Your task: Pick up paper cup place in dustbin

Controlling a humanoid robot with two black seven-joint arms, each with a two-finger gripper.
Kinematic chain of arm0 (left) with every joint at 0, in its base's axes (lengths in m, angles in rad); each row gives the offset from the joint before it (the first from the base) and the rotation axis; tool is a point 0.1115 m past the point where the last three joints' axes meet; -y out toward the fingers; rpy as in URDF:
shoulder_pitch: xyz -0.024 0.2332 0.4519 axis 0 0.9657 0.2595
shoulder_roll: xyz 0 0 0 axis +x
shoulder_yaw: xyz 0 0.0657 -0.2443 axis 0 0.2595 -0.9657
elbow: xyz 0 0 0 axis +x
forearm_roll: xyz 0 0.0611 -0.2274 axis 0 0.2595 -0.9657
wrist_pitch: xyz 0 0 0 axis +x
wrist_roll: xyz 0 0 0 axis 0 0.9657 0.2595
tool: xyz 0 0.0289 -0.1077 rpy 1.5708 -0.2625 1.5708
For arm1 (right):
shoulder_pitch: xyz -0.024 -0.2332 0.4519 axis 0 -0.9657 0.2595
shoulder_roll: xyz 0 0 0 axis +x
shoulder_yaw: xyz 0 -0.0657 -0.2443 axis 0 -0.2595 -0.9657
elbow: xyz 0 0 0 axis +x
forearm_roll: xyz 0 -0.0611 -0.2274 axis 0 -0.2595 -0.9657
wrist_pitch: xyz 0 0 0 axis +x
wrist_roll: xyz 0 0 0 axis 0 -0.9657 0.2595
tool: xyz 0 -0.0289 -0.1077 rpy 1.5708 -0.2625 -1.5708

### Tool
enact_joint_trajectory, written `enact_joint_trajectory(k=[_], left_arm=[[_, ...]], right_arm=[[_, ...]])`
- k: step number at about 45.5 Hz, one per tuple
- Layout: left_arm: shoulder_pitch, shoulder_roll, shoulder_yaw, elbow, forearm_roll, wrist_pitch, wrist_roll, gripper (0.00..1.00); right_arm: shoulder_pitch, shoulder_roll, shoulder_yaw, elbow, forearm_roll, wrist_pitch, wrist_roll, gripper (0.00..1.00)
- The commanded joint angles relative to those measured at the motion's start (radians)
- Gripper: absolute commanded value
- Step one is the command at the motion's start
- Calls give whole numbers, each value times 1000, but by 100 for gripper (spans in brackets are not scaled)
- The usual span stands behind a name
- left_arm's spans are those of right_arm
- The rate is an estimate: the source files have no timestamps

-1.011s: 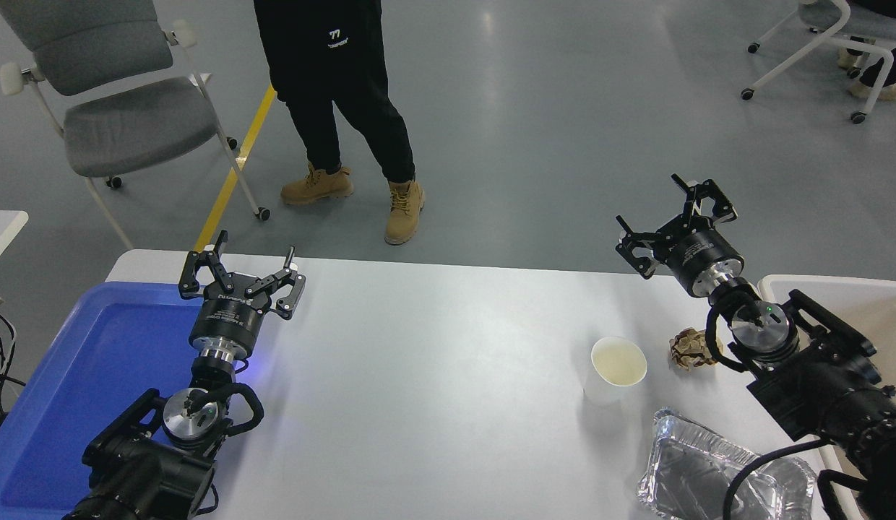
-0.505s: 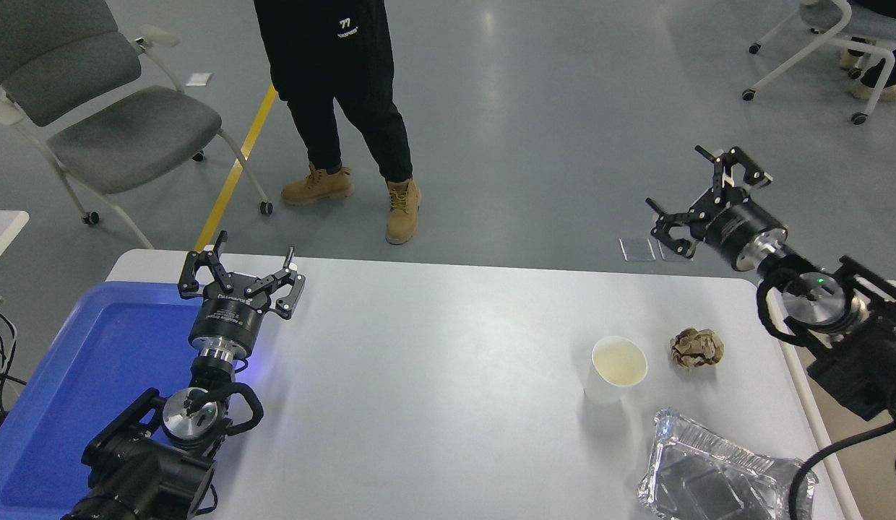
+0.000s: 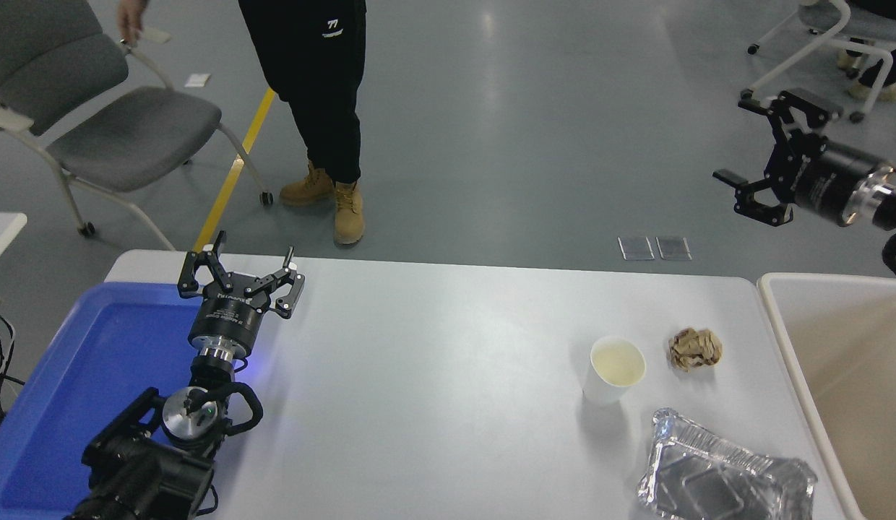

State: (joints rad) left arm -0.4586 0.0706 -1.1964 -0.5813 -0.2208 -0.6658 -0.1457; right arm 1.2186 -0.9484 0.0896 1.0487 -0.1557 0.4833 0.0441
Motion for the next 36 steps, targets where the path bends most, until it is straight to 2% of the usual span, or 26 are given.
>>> enact_joint_trajectory(k=[1,11,23,36], left_arm=[[0,0,3,0,0,0,0,99],[0,0,3,-2,0,0,0,99],[0,0,3,0,0,0,0,99],[0,2,3,0,0,0,0,99]], right_arm=[[364,-109,-402,229,-163,3,3,100],[743,-90,-809,424,-295,3,7,100],[995,34,-1125,591,-484,6,8,100],[1115,137,-1329,662,-539,86,10,100]])
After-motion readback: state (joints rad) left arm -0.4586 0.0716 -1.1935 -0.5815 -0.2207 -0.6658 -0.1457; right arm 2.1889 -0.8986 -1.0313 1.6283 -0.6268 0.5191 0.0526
